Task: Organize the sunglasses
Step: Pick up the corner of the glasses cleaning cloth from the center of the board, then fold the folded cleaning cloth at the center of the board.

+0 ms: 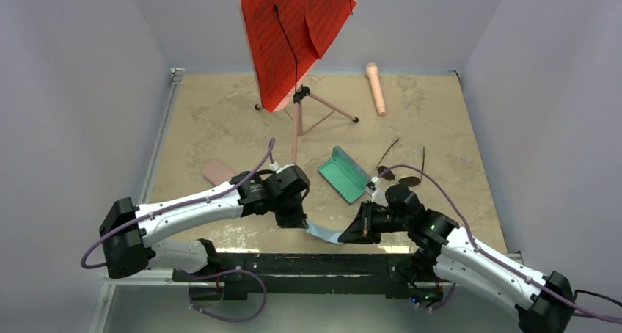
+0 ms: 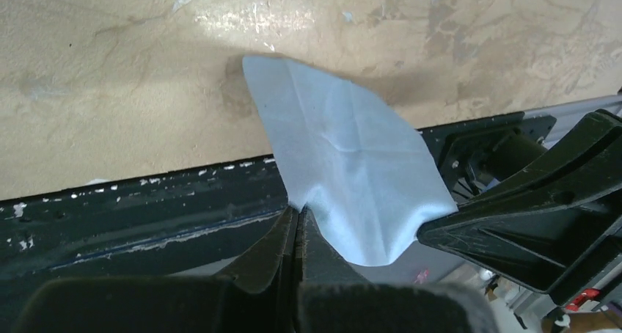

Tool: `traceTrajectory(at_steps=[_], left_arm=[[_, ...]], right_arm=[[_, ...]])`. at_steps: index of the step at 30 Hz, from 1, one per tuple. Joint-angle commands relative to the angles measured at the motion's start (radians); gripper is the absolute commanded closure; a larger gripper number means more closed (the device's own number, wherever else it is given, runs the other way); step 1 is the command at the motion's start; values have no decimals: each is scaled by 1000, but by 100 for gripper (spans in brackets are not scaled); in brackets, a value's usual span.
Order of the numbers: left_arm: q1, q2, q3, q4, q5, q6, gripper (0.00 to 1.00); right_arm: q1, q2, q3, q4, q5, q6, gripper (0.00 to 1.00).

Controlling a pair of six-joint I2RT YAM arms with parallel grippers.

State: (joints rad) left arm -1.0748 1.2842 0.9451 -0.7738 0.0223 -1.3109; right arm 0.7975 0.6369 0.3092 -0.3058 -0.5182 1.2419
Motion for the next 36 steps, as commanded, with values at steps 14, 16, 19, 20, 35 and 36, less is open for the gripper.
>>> traceTrajectory(at_steps=[14, 16, 19, 20, 35, 36], left_arm=[[95, 34, 74, -92, -16, 85, 100], [121, 63, 76, -59, -13, 98, 100], [155, 119, 86, -7, -9, 115, 100], [168, 141, 94, 5, 0, 121, 100], [194, 393, 211, 1, -13, 162, 100], [194, 392, 198, 9, -10, 157, 100]], right_arm=[[-62, 143, 51, 60, -66, 19, 100], [-117, 178, 65, 67, -75, -14, 100], [-203, 236, 87, 52, -83, -79, 100], [-225, 257, 95, 50, -87, -101, 100], [-320, 500, 139, 68, -92, -249, 100], [-320, 502, 127, 77, -91, -250, 100]])
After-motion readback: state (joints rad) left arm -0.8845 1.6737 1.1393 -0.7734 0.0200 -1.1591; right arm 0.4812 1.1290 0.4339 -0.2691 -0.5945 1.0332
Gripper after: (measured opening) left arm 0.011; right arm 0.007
